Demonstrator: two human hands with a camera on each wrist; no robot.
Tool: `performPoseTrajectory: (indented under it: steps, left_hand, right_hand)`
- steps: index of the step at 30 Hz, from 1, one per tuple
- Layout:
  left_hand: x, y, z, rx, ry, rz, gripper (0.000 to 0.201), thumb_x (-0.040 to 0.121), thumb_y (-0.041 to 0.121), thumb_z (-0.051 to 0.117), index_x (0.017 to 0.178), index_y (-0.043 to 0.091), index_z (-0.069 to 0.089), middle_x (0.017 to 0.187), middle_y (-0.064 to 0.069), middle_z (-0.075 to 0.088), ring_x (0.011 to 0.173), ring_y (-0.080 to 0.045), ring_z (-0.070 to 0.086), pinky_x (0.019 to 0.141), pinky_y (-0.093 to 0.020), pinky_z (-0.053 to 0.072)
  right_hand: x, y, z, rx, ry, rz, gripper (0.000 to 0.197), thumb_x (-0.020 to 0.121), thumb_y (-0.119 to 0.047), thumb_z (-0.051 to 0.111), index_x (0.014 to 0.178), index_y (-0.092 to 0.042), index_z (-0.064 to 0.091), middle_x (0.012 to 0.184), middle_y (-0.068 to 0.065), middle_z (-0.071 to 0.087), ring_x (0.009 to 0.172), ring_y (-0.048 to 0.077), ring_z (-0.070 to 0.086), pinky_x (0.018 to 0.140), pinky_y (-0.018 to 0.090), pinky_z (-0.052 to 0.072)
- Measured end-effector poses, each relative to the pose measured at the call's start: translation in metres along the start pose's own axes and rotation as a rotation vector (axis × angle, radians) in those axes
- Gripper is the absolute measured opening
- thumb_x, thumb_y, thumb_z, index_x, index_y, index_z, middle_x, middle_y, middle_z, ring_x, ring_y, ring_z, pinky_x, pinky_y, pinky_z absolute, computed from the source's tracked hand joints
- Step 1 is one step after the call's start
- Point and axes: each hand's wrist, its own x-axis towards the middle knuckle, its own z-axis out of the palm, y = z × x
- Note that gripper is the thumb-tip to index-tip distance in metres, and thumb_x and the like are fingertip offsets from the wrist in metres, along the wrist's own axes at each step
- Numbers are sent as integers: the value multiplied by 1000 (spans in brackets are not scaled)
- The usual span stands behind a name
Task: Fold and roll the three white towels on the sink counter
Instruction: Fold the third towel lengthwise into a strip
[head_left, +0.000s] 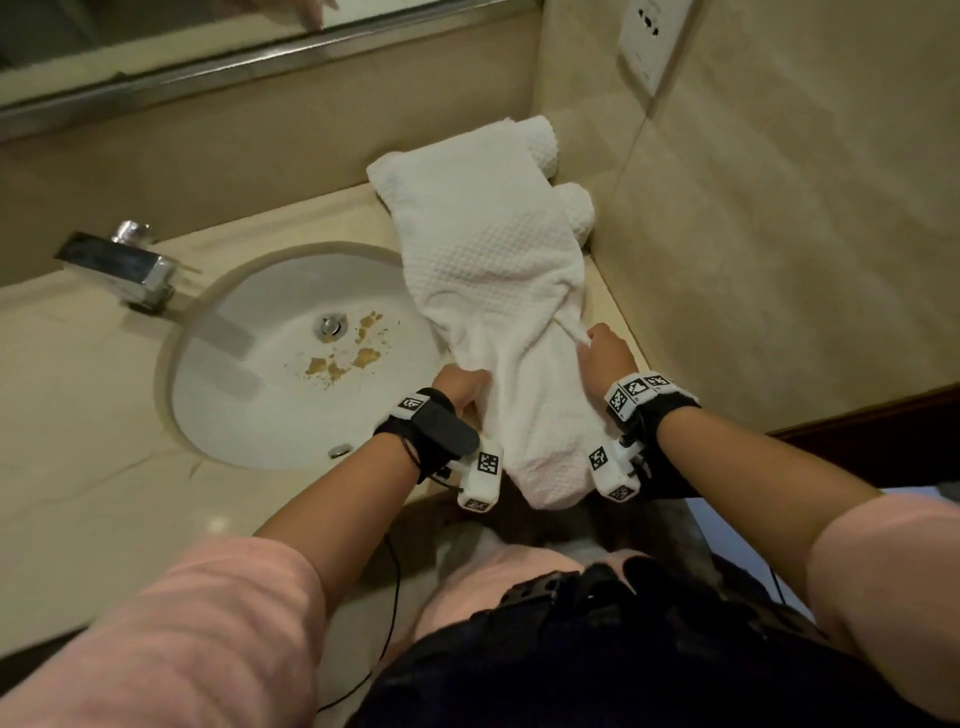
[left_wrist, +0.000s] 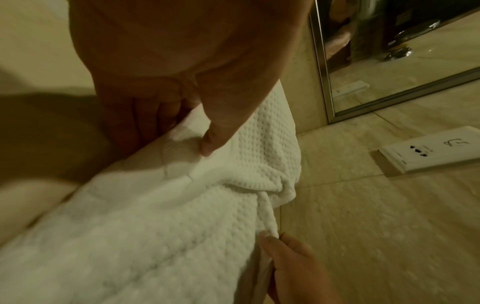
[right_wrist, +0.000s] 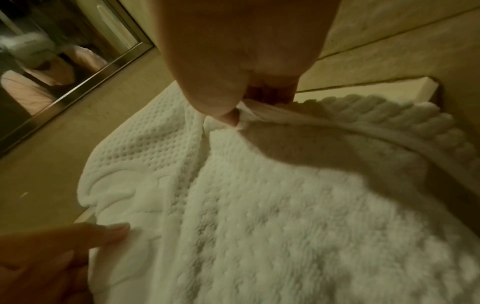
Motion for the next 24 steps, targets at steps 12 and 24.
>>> performPoseTrajectory:
  steps: [12,24]
  left_hand:
    - [-26,-26,31,136,273,-27,12,82,2,53,86,-8,58,85,-22,59,81,-32,58,64,-34,44]
    - [-36,-41,49,163,277,-82,47,102,29,37,121,-11,51,121,-27,57,108,-41,58,87,-40,46]
  right_hand:
    - [-1,42,-1,640,-294,180,31,95,-22,54,82,6,59,86,24,62,80,23,52,69,32,36]
    - [-8,39,1,379,-308,177,38,98,-32,44,86,3,51,87,20,53,83,30,52,70,32,35]
